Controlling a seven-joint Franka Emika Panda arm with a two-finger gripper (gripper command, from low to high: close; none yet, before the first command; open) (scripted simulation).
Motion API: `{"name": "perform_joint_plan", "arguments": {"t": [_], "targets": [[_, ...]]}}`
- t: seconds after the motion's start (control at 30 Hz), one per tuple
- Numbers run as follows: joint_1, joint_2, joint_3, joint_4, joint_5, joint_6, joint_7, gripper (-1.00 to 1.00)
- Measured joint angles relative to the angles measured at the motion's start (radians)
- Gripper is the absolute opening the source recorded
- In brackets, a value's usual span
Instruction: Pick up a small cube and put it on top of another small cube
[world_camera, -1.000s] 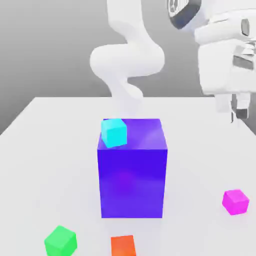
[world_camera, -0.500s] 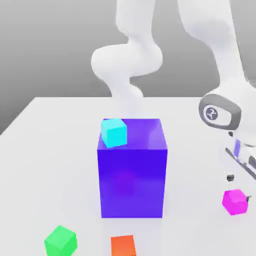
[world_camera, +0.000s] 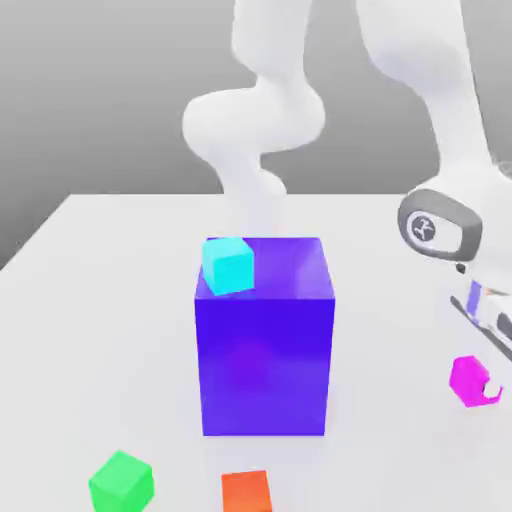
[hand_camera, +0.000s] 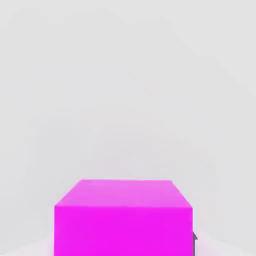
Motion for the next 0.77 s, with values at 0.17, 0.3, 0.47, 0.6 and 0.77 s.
{"name": "perform_joint_plan", "arguments": {"t": [0.17,0.3,0.47,0.6,0.77], "targets": [[-0.103,-0.015,-0.128,0.030,0.060,-0.047,0.150,-1.00],[-0.184,-0.026,-0.233,0.051,0.106,-0.081,0.273,-1.00],[-0.286,-0.044,-0.363,0.073,0.163,-0.120,0.425,-1.00],[-0.383,0.022,-0.445,0.118,0.248,-0.102,0.523,-1.00],[-0.438,0.112,-0.446,0.150,0.321,-0.049,0.530,1.00]]}}
